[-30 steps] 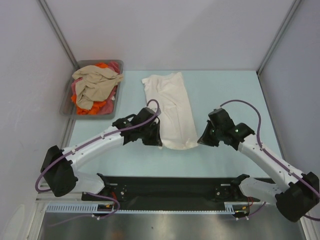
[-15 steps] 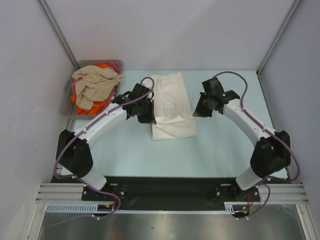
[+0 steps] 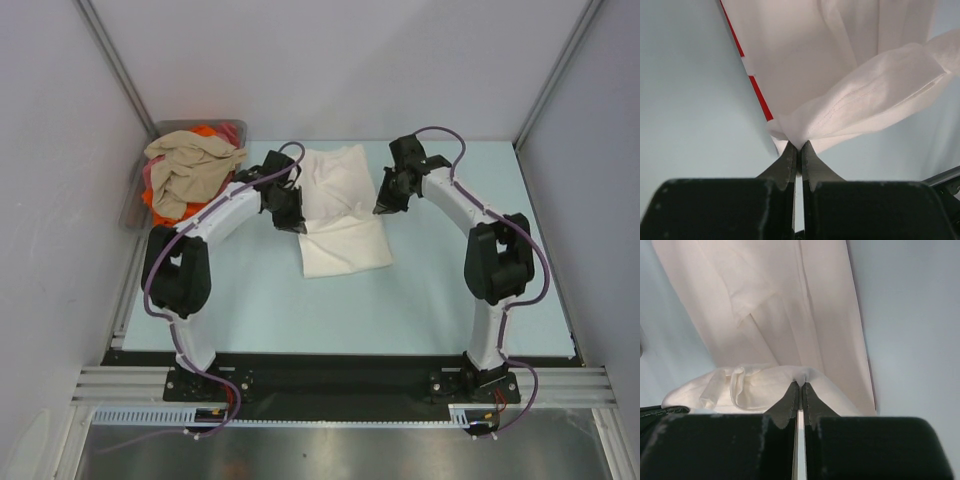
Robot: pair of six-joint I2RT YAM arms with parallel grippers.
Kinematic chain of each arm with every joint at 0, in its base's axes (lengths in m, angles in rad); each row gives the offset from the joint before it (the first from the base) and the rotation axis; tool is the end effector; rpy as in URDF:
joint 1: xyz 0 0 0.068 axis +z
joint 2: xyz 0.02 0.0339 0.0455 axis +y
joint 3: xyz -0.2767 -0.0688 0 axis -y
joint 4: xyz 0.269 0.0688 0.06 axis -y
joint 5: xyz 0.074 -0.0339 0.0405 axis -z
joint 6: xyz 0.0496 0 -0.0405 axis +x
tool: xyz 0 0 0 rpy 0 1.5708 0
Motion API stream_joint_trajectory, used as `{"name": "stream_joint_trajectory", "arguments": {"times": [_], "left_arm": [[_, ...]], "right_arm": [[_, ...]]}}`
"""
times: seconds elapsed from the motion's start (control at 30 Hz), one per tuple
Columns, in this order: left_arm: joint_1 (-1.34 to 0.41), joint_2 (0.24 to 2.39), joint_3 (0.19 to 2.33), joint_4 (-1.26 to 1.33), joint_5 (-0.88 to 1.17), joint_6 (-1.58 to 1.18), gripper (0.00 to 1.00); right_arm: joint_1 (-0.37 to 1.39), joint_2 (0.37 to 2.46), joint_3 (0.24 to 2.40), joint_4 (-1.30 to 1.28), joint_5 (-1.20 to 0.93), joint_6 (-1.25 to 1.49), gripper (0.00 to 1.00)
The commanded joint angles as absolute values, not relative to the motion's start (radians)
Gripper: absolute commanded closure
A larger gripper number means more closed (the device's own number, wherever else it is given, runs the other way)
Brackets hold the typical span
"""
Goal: Fold and stack the t-shirts
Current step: Fold the tshirt
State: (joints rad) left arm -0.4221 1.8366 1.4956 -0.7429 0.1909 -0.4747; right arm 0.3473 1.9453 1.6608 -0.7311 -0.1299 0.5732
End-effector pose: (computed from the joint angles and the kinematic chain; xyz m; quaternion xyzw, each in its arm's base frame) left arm 0.3826 -0.1822 0.2386 -0.0024 0.9664 -0.1874 0.1761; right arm 0.4315 0.1630 0.2484 0.0905 0.9556 0.1774 0.2173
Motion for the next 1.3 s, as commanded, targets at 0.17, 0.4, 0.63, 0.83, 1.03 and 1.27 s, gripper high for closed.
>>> {"name": "stream_joint_trajectory", "arguments": {"times": [0.17,0.4,0.63,0.83,1.03,1.27], "left_arm": [[-0.357,1.989,1.632,-0.729,0.242,-0.423,1.00],[-0.341,2.083,1.709,-0.722,0.262,-0.437,0.99],[-0.295,2.186,1.903,-0.784,0.291,-0.463,0.63],[-0.239,2.270,2.288,-1.003,0.276,-0.460,0.48],[-0.265,1.989,1.903,-0.899,0.241,-0.436,0.41],[-0.313,1.648,1.360,-0.636,0.290,-0.439,0.38]], "right_arm": [[0.305,2.091,1.828,-0.755,-0.120,0.509,1.00],[0.293,2.196,1.922,-0.772,-0.136,0.502,1.00],[0.279,2.333,2.155,-0.862,-0.143,0.512,0.60],[0.223,2.415,2.551,-1.065,-0.159,0.554,0.37],[0.236,2.117,2.064,-0.884,-0.175,0.526,0.34],[0.241,1.804,1.414,-0.632,-0.287,0.531,0.35]]}}
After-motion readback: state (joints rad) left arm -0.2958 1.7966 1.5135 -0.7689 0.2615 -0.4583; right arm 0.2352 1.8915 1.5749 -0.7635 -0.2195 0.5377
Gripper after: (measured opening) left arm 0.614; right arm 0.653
